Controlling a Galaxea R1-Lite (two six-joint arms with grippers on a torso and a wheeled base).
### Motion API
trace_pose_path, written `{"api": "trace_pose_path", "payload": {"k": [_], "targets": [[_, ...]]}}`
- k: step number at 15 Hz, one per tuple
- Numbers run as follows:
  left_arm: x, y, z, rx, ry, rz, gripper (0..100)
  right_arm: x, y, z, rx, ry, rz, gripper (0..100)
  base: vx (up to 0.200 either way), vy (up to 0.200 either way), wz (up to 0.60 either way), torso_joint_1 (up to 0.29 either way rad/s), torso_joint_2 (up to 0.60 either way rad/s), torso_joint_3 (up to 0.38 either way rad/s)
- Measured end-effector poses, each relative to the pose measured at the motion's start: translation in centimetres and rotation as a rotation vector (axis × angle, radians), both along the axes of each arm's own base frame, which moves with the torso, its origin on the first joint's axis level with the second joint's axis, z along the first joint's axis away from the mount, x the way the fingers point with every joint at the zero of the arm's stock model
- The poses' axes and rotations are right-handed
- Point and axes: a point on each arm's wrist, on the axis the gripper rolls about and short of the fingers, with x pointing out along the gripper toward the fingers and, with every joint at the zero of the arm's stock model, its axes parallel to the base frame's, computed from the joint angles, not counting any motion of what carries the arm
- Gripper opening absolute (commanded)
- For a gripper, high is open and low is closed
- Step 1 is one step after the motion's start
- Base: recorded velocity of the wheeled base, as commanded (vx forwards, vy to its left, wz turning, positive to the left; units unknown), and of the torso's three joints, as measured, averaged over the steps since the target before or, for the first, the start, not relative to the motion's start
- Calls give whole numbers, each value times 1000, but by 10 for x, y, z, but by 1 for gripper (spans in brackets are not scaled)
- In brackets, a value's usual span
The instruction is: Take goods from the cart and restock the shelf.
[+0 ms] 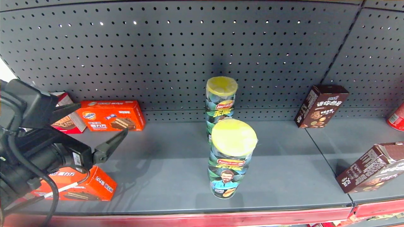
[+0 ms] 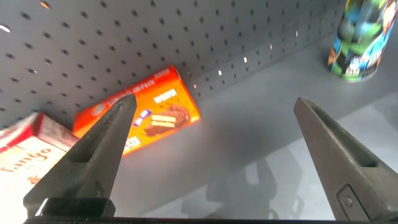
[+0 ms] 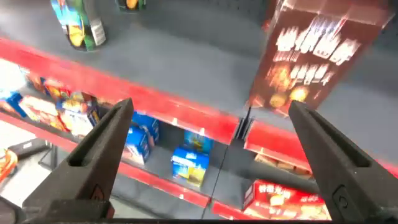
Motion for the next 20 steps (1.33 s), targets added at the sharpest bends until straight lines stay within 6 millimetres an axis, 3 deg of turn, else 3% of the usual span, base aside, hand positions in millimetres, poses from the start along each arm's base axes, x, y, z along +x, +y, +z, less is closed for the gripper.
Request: {"api": "trace_pose_path", "payload": {"k": [4, 8, 12, 18, 20], "targets": [[-17, 7, 7, -23, -56, 4, 100, 7, 1, -24, 3, 9, -47, 100, 0, 0, 0, 0, 0, 0], [-44, 18, 7, -47, -112, 9, 100, 8, -4, -28, 79, 31, -275, 100, 0, 0, 0, 0, 0, 0], [-66, 27, -7, -63, -119, 14, 100, 11, -3, -28, 124, 85, -427, 100, 0, 0, 0, 0, 0, 0], [-72, 30, -6, -83, -144, 17, 100, 6, -1, -29, 151, 29, -622, 100, 0, 0, 0, 0, 0, 0], [-73, 30, -7, -81, -138, 14, 100, 4, 2, -30, 175, 8, -492, 100, 0, 0, 0, 0, 0, 0]]}}
